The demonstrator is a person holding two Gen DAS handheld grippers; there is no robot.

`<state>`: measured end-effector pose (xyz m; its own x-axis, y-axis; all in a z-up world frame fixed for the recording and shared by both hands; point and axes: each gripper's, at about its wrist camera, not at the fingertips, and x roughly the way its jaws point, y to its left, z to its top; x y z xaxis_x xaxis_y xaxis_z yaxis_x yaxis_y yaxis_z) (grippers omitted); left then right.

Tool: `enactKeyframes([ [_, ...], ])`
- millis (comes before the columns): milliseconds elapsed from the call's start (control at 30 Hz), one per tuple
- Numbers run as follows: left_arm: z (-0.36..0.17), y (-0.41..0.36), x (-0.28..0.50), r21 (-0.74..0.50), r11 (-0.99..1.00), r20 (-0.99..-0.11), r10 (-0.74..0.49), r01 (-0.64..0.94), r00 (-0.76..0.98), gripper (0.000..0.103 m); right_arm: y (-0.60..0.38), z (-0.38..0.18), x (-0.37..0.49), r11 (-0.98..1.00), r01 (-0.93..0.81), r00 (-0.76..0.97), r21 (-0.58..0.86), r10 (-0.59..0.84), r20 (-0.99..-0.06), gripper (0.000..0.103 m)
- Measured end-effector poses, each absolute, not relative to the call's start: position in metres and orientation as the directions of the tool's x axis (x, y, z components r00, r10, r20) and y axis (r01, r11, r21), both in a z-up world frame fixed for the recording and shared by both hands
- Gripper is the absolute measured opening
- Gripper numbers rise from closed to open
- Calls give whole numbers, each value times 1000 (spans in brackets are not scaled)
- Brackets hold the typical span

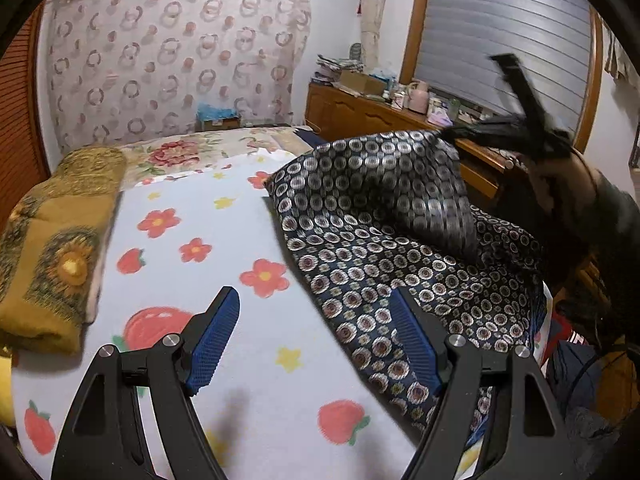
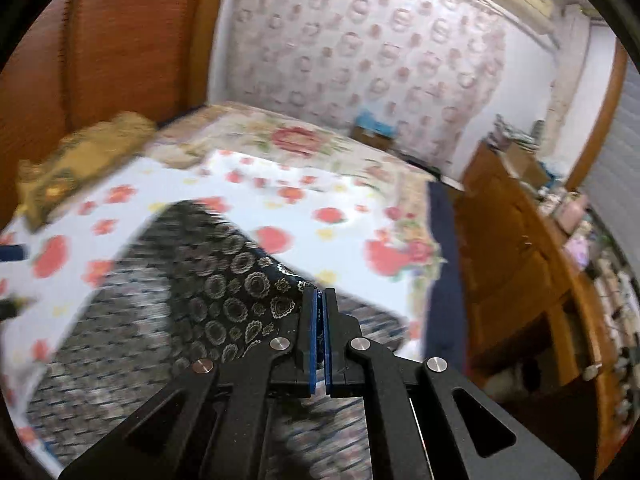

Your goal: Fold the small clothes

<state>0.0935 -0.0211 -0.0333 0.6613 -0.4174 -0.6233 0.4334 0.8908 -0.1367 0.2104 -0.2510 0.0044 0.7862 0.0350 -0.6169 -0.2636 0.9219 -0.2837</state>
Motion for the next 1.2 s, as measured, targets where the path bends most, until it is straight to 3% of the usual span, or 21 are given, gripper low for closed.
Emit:
enactKeyframes([
  [167,-35,-39,106,-146,874,-633,-443,464,635,80,-273,-11,258,951,-140,770,-275,-70,-634,6],
  [300,-37,-49,106,-141,865,-635,-452,481,626,92,-266,-14,258,972,-106,766,-209,-54,-640,37],
  [400,-40,-53,106,-149,859,-637,-462,490,617,103,-262,-16,242,978,-149,763,-147,19,-646,40],
  [500,-43,-54,108,-161,862,-645,-461,481,610,103,-261,-20,226,978,-205,740,-46,124,-661,46],
  [633,-46,-60,110,-149,866,-657,-447,477,607,103,-252,-35,217,969,-245,705,-31,156,-692,48],
  [800,-50,-62,116,-145,868,-673,-439,475,596,103,-259,-64,245,975,-224,654,-7,145,-743,48],
  [933,-52,-65,125,-136,867,-682,-433,480,589,103,-273,-76,264,971,-213,631,105,219,-745,48],
  [1033,-52,-67,133,-140,866,-682,-435,479,587,103,-276,-85,267,963,-248,614,109,243,-750,45],
  [1067,-52,-68,136,-145,865,-682,-439,481,584,103,-280,-95,277,960,-257,611,110,249,-752,39],
  [1133,-52,-69,141,-152,861,-683,-446,485,579,103,-281,-93,279,951,-289,607,108,269,-748,8],
  [1200,-53,-71,145,-150,861,-687,-445,486,575,103,-282,-85,274,946,-319,642,58,261,-721,3],
])
